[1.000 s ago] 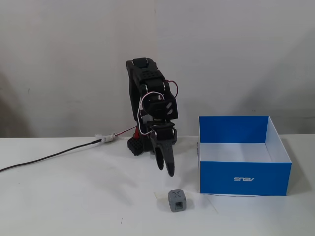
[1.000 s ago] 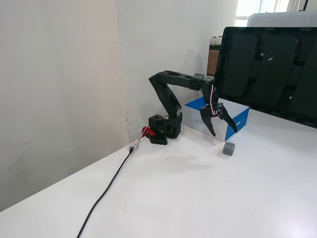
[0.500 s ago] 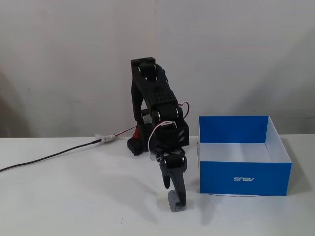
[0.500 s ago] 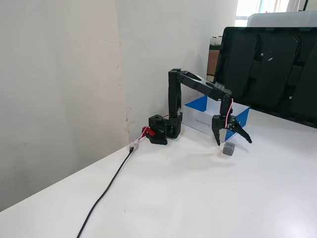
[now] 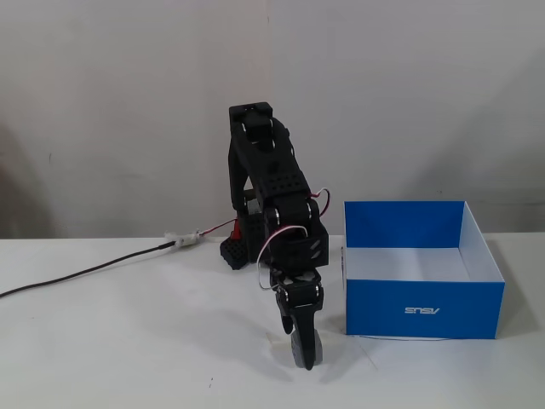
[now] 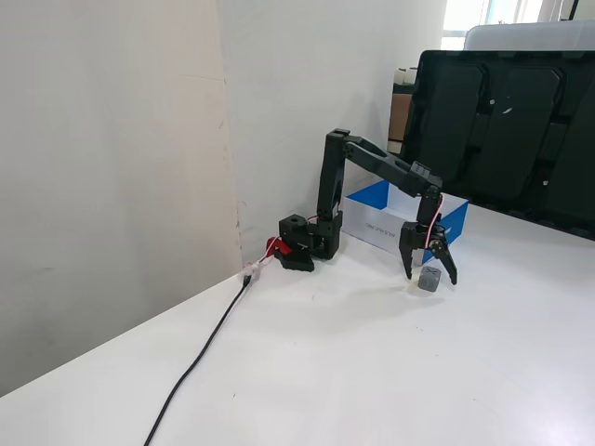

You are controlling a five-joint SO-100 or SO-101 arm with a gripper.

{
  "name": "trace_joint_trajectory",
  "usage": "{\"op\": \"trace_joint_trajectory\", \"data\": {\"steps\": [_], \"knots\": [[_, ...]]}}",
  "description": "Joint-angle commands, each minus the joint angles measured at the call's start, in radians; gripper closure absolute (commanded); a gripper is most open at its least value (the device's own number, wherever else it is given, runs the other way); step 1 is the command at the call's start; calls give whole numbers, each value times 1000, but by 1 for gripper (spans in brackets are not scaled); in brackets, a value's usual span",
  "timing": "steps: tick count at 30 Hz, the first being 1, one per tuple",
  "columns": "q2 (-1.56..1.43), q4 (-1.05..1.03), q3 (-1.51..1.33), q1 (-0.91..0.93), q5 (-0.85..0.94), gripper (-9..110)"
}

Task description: Pick the gray block and keep it in the box.

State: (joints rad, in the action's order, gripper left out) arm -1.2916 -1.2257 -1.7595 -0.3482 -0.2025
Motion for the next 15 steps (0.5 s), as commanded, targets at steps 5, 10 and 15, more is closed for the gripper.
{"op": "trace_joint_trajectory", "data": {"steps": [5,10,15], "knots": [[14,-17,81,9,11,84],[52,-69,140,20,18,99],[29,-153,213,55,25,99]]}}
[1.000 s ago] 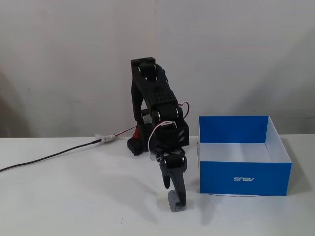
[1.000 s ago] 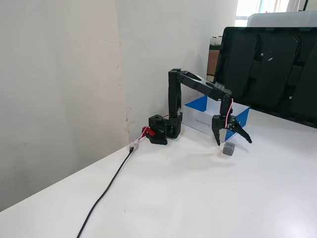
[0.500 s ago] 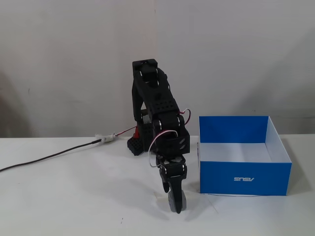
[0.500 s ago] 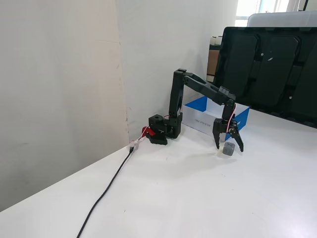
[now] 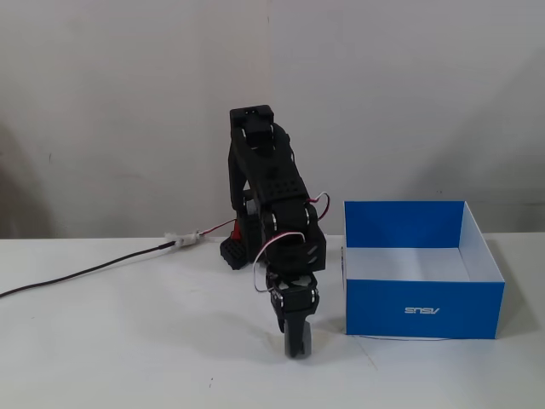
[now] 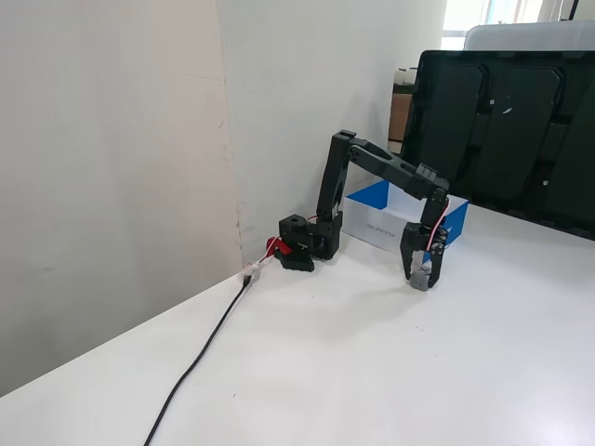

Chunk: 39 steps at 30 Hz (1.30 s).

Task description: Pick the gray block and keep it in the box.

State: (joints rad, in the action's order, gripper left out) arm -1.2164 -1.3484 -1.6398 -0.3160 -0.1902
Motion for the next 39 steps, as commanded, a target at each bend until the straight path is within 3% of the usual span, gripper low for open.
{"op": "trace_joint_trajectory", "data": {"steps": [1,10,15,24,29,39], "knots": [[-58,-64,129,38,15,99],[-334,-295,284,34,18,99],[-603,-298,218,-72,11,99],[-640,-299,215,-311,5,101],[-638,-290,206,-522,5,101],[-647,-55,-114,-819,3,101]]}}
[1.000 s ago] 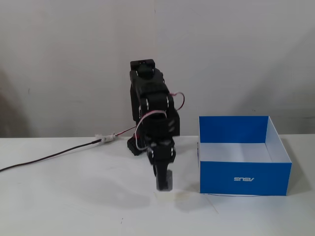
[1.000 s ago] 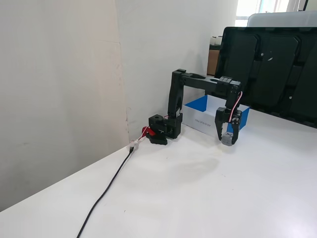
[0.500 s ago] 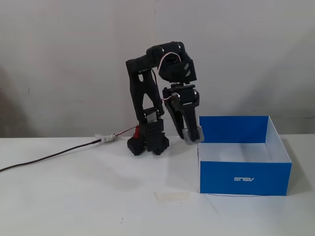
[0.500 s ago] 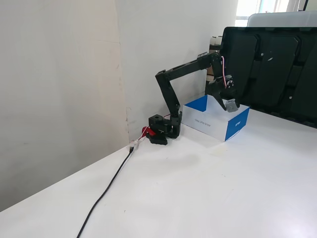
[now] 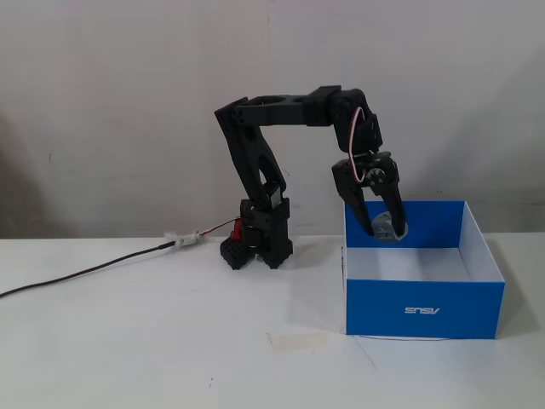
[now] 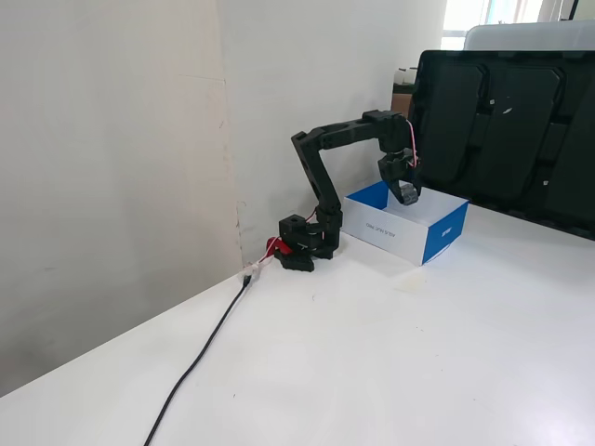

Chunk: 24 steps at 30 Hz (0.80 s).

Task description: Pick the gray block and keep it in the box.

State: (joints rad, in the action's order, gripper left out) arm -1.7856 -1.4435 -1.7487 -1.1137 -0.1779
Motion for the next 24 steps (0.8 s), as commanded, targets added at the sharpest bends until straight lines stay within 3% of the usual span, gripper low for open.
{"op": "trace_joint_trajectory", "data": {"steps": [1,2,3,6,10,16,24], "knots": [[-74,43,-25,-32,-9,99],[-69,46,-41,-41,-9,80],[-69,57,-64,-43,-9,69],[-69,89,-103,-28,-9,66],[-117,92,-98,38,-9,67],[-308,100,-52,302,-11,77],[-710,150,-295,515,3,90]]}}
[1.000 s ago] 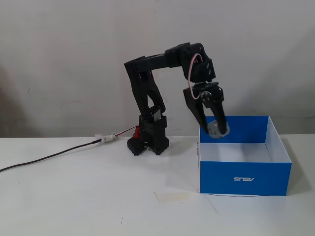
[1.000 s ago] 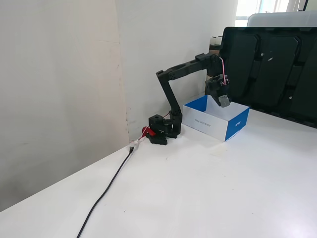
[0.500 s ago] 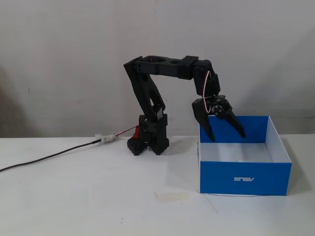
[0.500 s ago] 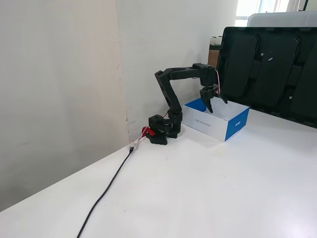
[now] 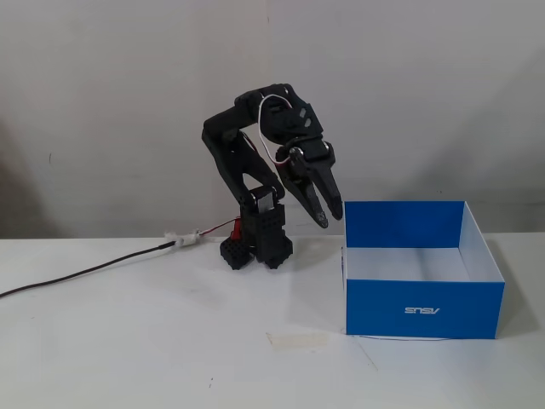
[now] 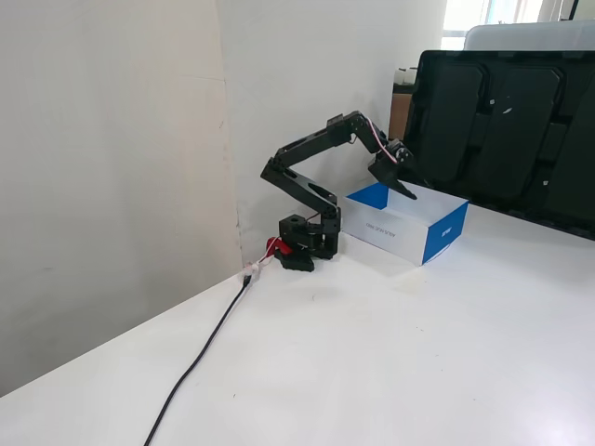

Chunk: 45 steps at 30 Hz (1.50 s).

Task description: Pick the gray block and keep it in the box.

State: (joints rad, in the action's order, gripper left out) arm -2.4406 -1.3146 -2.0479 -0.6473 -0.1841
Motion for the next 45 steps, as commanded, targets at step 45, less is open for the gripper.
{"op": "trace_joint_trajectory", "data": {"steps": [45], "knots": [[-988,115,-969,764,238,101]]}}
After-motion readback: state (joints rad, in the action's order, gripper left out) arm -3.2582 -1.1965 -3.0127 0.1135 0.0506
